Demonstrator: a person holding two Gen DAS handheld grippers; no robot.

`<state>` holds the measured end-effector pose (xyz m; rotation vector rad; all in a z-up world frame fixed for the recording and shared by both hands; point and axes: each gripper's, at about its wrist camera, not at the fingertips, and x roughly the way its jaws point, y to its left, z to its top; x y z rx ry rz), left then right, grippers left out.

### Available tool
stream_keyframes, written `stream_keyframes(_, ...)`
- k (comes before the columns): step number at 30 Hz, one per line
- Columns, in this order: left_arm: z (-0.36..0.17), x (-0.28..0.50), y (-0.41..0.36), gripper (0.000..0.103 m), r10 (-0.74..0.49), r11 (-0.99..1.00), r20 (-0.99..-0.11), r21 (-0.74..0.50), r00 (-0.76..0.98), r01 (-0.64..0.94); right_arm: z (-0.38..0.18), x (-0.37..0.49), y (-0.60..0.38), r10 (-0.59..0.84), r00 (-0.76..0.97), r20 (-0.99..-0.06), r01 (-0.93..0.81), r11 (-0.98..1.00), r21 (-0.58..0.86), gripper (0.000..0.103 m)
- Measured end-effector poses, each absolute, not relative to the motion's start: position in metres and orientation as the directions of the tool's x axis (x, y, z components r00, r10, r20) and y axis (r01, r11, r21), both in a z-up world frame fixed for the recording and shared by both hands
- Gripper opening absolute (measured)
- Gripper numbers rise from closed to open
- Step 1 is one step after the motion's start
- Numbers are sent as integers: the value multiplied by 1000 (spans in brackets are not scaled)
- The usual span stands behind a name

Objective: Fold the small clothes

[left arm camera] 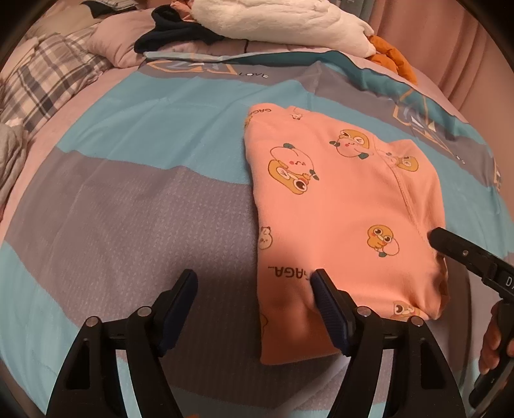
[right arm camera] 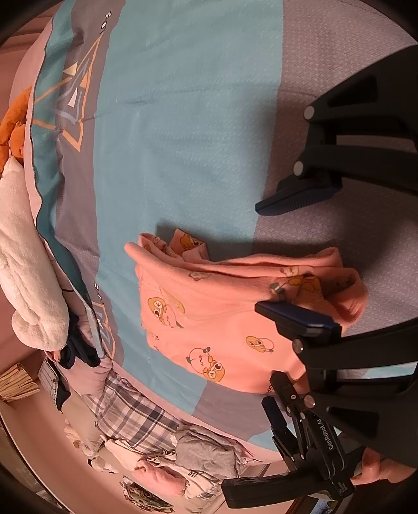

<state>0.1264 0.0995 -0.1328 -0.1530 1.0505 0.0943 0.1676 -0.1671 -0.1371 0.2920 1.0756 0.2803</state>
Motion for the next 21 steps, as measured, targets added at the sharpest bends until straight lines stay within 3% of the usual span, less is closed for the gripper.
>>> stream_keyframes(17,-132,125,102,83,10,980,-875,-86,483,-177,-129,154,-164,327,446,-833,-78,942,327,55)
stream_keyframes(21,-132,124,102,85,9,978,-876,-92,482,-185,-128,150,-161,322,443,-837,-74,943,323,60)
